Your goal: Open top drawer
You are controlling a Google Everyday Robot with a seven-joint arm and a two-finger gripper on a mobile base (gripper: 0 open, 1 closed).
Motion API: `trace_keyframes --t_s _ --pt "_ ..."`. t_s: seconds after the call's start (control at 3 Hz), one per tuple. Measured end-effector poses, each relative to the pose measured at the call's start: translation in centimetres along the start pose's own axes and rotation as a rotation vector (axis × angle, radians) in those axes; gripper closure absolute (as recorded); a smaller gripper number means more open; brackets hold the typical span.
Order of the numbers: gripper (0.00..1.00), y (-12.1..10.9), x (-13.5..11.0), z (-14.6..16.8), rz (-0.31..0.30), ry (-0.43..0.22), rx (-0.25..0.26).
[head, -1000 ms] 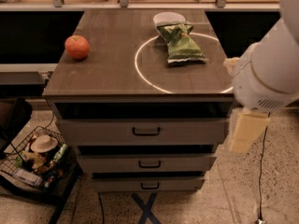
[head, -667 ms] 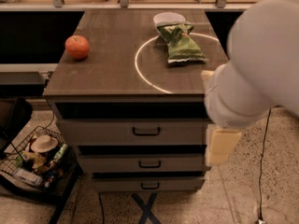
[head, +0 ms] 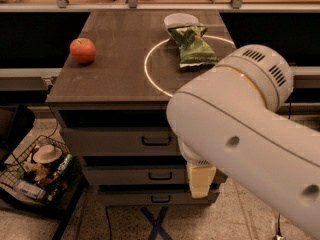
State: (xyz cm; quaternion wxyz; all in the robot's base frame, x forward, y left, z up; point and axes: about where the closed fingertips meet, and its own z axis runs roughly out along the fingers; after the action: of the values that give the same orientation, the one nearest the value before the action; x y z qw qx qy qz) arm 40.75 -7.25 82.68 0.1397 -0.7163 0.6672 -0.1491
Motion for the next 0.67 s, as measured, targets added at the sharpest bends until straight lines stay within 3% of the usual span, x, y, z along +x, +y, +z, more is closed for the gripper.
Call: trace_keyframes --t_s 0.67 --pt "0.00 -0.1 -0.7 1.6 0.000 -0.020 -0.015"
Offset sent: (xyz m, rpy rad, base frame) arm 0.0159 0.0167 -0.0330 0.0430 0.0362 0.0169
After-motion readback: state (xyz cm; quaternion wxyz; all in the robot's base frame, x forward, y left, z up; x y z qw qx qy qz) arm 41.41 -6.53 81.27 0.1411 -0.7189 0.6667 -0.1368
